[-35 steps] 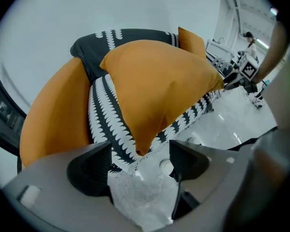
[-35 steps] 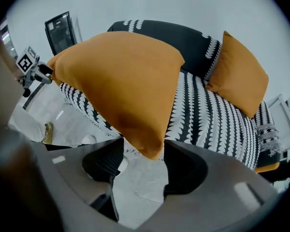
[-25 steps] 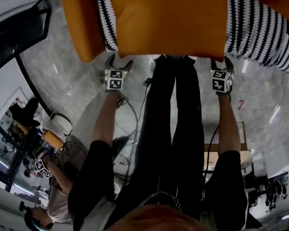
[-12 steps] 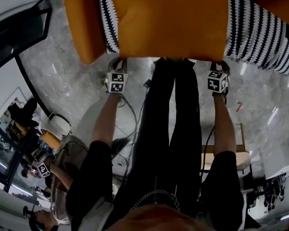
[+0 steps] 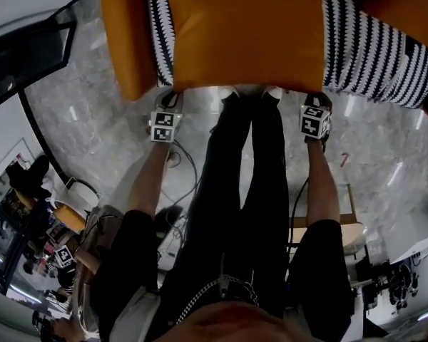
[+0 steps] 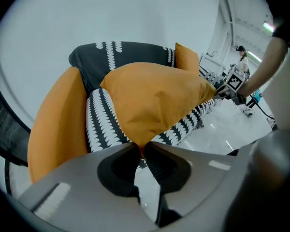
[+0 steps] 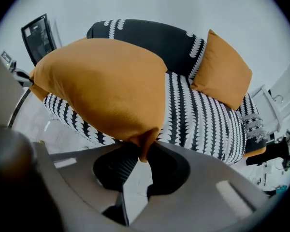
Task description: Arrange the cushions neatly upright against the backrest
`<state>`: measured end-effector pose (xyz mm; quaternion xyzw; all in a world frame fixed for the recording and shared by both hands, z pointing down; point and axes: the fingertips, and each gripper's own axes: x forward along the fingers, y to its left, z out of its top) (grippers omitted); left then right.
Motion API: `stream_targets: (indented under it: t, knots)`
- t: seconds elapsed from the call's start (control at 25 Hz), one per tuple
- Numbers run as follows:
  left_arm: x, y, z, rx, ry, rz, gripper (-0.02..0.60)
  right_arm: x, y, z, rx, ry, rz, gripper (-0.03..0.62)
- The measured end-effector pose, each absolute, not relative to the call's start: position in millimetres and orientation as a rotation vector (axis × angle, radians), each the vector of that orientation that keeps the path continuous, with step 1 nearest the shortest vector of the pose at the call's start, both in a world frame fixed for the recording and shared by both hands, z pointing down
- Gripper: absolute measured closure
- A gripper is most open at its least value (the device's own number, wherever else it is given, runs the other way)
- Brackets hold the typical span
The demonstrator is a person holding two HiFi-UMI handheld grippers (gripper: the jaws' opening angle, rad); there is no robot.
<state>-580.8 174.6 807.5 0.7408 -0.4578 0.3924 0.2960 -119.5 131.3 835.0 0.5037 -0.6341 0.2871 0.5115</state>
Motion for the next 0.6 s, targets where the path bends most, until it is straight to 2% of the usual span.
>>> stream_targets:
  t: [0.6]
  knots:
    - [-588,63,710,1.982,-1.183,0.951,0.540,-146,28,713,1.310,-1.508,0.726,0.546]
